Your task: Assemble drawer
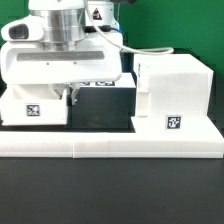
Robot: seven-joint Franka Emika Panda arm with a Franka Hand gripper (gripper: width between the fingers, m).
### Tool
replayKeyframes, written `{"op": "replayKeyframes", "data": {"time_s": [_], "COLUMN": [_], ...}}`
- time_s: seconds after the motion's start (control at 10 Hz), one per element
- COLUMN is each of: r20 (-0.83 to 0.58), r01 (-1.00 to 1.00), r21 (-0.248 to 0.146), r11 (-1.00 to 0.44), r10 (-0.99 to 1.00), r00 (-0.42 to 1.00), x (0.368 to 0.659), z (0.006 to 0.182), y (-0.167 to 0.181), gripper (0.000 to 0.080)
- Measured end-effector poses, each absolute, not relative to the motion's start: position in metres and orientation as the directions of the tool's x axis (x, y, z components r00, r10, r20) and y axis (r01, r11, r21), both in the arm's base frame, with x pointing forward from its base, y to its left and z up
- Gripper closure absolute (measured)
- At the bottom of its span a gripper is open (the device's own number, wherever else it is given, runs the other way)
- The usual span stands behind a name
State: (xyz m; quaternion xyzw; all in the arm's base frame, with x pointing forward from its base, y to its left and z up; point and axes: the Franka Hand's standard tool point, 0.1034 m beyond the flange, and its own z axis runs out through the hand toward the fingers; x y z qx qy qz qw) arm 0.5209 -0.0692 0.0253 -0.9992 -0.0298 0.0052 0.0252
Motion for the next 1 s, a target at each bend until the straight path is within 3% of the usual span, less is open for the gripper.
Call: {"op": "replayKeyframes", "data": {"time_s": [0.2, 0.3, 0.5, 0.8, 1.0], "r20": [-0.002, -0.008, 0.005, 0.012, -0.005], "r01": [0.027, 0.039, 0.205, 0.549, 0.638], "r21": [-0.061, -0.06, -0.043, 0.007, 0.015], "r11": [-0.998, -0.997, -0.978, -0.836, -0.77], "r10": [0.028, 0.04, 0.205, 0.549, 0.638], "r00": [1.0, 0.999, 0.979, 0.836, 0.77], "x": [0.525, 0.523, 0.524, 0.525, 0.521], "z": [0.038, 0.035, 0.033, 0.03, 0.027], "y": [-0.064, -0.065, -0.065, -0.04, -0.038], "gripper": [0.0758, 0.0758, 0.0758, 0.0758, 0.0758]}}
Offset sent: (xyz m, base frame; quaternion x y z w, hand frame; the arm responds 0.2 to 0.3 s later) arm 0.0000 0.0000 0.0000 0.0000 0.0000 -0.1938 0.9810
